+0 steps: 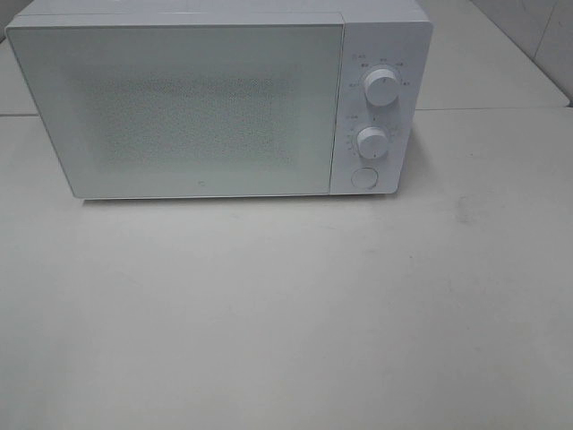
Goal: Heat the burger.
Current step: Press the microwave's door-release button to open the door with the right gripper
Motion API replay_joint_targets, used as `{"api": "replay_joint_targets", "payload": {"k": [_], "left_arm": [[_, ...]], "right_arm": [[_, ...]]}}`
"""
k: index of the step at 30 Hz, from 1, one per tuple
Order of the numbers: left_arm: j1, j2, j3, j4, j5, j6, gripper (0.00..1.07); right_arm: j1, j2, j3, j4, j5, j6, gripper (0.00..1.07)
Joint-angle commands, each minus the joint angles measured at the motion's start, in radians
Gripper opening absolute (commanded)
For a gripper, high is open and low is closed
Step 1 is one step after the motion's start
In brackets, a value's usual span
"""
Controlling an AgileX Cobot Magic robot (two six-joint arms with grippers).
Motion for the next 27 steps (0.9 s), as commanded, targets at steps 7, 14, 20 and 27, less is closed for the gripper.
{"api": "replay_joint_targets", "payload": {"k": [7, 14, 20, 27], "left_arm": [[-0.002, -0.016, 0.002, -0.005, -0.013, -0.001, 1.00], [-0.002, -0.016, 0.002, -0.005, -0.013, -0.001, 1.00], [-0.002, -0.016, 0.002, -0.005, -0.013, -0.001, 1.00], [-0.002, -0.016, 0.002, -0.005, -0.013, -0.001, 1.00]], "right_arm": [[-0.005, 0.181, -0.026, 0.017, -0.156, 0.003, 0.75], [-0.005, 0.286, -0.021, 0.017, -0.253, 0.003, 0.75], [-0.005, 0.382, 0.012, 0.017, -0.381, 0.003, 0.75], [-0.005, 0.518, 0.019, 0.018, -0.531, 0.003, 0.75]]}}
